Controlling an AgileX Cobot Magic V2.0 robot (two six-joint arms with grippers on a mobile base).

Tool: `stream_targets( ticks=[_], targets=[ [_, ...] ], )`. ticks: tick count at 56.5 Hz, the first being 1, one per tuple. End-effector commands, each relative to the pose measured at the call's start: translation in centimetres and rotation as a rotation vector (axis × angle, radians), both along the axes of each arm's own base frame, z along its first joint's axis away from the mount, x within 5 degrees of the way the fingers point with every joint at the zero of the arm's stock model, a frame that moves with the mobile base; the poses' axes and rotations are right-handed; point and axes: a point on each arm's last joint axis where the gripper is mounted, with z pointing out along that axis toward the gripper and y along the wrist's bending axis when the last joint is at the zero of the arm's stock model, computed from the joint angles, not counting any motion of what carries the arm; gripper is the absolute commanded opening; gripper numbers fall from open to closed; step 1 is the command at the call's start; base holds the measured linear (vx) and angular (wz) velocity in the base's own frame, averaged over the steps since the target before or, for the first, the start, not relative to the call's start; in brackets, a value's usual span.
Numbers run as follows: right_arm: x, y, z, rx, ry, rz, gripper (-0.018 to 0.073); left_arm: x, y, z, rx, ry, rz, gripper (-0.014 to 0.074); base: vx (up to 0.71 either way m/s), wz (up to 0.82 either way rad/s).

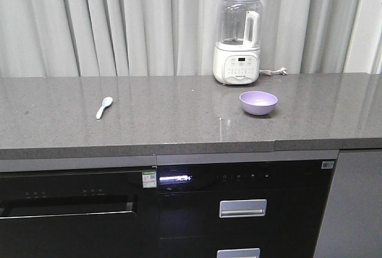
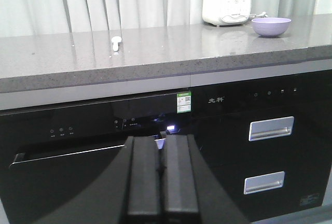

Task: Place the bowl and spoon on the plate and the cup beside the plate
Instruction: 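Drive the base toward the counter with the white spoon and lavender bowl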

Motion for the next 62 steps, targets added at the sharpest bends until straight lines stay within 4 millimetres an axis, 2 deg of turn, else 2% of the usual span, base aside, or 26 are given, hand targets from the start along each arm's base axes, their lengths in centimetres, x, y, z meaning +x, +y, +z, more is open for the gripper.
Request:
stream_targets(
  ticks=[1, 47, 62],
  targets=[
    [0.06, 0.05, 0.73, -0.016, -0.088, 0.005, -0.0008, -0.06, 0.04, 1.59, -0.033, -0.098, 0.004, 0.0003, 0.06, -0.06],
    [0.06, 0.05, 0.73, -0.016, -0.088, 0.005, -0.0008, -0.07, 0.04, 1.59, -0.033, -0.098, 0.004, 0.0002, 0.17, -0.2],
    [0.06, 0.05, 0.73, -0.016, -0.088, 0.005, -0.0008, -0.07, 0.04, 1.59, -0.033, -0.098, 0.004, 0.0002, 0.3, 0.02]
  ],
)
